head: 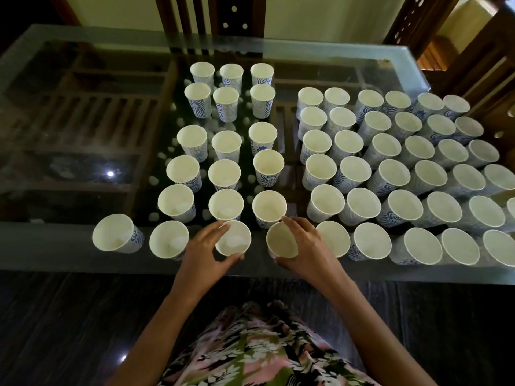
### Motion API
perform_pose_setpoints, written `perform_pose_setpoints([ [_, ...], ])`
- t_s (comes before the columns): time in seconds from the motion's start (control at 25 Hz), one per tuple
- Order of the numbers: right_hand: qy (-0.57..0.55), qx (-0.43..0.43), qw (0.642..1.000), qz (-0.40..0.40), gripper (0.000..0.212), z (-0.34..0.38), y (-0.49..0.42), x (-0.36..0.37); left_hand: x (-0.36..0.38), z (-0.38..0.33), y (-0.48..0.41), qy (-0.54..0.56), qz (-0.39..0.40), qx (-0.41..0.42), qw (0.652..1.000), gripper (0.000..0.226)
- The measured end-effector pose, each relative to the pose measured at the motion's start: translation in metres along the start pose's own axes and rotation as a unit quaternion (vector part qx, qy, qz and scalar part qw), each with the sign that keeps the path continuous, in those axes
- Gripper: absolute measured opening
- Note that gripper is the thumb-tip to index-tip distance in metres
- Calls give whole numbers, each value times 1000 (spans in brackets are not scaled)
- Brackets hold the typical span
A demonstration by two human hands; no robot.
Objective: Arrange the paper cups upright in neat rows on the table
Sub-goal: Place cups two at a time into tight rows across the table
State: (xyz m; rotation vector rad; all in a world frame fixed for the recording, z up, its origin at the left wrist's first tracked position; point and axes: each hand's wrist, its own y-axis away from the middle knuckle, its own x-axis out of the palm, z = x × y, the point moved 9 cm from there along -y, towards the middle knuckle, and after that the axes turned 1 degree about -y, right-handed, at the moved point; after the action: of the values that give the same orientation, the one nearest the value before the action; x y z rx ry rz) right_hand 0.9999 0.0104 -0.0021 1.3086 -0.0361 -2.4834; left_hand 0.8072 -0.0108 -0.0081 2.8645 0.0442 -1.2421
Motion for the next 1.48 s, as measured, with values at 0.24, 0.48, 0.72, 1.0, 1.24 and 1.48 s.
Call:
perform_pose_setpoints([
  [0.24,-20,-7,1000,-13,73,7,-11,-10,-9,1,-4,-11,-23,-27,999,61],
  [0.48,-3,-28,1000,-9,69,20,-41,-14,-16,0,-41,-47,-21,-61,997,64],
  [0.72,27,25,999,5,75,24,-65,-12,-9,4,-77,-87,19,-63,994,70],
  [1.0,14,81,997,-5,73,20,-71,-7,-1,-3,-93,-97,62,-15,993,68],
  [1.24,19,84,996,-19,72,8,-78,-19,9,-12,-99,-75,88,1,993,70],
  [1.48,21,65,997,-24,72,-5,-78,-27,21,-19,-98,-68,107,10,992,70],
])
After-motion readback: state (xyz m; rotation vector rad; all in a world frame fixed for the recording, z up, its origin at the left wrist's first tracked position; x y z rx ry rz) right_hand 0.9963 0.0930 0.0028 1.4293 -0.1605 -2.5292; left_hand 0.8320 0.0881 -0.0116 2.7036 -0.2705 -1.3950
